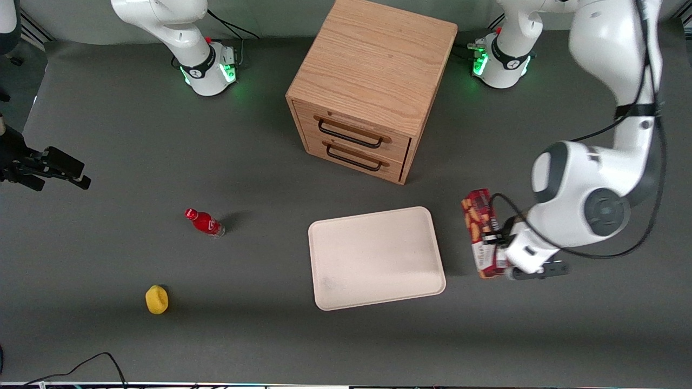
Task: Place red cookie box on tray
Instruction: 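Lift the red cookie box and carry it over the white tray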
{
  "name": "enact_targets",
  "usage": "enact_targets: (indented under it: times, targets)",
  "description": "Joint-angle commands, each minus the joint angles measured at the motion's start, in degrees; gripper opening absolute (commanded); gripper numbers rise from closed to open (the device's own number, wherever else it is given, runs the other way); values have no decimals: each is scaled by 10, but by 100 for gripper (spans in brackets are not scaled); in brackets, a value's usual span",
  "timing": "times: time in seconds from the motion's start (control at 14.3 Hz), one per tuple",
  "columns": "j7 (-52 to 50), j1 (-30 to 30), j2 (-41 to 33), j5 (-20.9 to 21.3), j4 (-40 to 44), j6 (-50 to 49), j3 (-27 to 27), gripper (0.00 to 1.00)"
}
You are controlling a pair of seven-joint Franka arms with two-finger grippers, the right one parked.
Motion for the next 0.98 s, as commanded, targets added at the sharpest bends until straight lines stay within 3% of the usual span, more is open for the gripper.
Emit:
enact_targets:
  times: [0.0, 0.42, 0.91]
  targets:
    - [-50, -49, 61, -3, 74, -13, 7, 0]
    - [-98, -100, 124, 7, 115, 27, 10, 0]
    - [-108, -101, 145, 19, 114, 56, 10, 0]
